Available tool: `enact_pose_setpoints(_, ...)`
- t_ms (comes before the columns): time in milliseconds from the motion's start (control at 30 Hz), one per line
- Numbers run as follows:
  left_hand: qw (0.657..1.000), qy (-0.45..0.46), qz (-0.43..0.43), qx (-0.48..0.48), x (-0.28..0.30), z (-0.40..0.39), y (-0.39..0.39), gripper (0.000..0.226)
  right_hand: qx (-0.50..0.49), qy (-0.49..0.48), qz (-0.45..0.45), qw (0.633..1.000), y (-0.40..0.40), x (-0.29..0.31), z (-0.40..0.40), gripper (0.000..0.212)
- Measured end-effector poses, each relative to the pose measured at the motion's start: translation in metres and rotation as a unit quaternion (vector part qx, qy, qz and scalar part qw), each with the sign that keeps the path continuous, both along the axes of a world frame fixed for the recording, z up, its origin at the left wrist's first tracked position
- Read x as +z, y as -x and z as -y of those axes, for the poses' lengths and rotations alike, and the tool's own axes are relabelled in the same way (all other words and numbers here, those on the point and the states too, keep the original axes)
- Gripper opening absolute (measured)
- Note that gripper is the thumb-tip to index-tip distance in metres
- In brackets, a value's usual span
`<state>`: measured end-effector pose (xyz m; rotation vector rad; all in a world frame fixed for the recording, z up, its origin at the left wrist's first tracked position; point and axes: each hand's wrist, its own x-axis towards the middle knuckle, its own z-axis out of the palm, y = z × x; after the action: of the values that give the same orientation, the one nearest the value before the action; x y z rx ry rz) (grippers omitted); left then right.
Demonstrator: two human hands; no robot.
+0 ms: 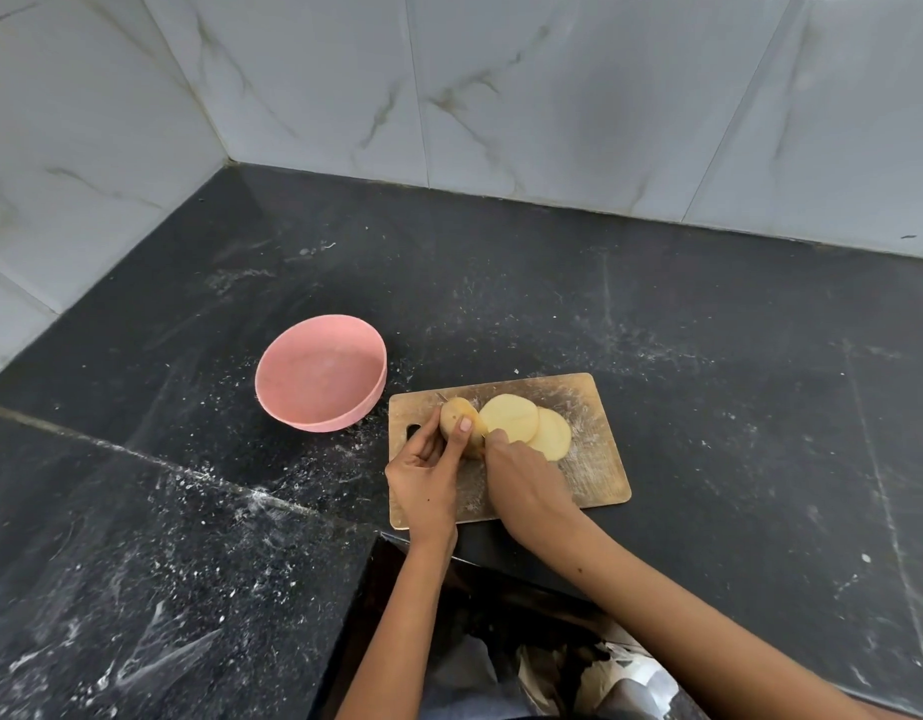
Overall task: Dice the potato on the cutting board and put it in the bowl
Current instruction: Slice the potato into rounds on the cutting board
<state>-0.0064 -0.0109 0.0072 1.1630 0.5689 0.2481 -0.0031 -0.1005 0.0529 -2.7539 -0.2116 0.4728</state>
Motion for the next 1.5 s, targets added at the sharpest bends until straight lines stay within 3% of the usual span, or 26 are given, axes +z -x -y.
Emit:
enact_pose_setpoints(267, 1.000, -0.018, 0.007, -0.008, 0.002, 0.005, -0.003, 0.041, 0.004, -0.014, -0.014, 1.000, 0.004, -0.001, 0.002, 0.021)
enact_pose_setpoints(533, 0.999, -0.041, 0.005, 0.001, 0.002, 0.006, -0.001, 0.052, -0.015, -0.001, -0.002, 1.000, 0.017, -0.001, 0.006, 0.020)
enact_pose_setpoints(1500, 1.000, -0.019, 0.000, 0.016, -0.005, 0.003, -0.005, 0.050, -0.029, -0.007, -0.028, 0.999, 0.012, -0.015, 0.005, 0.023)
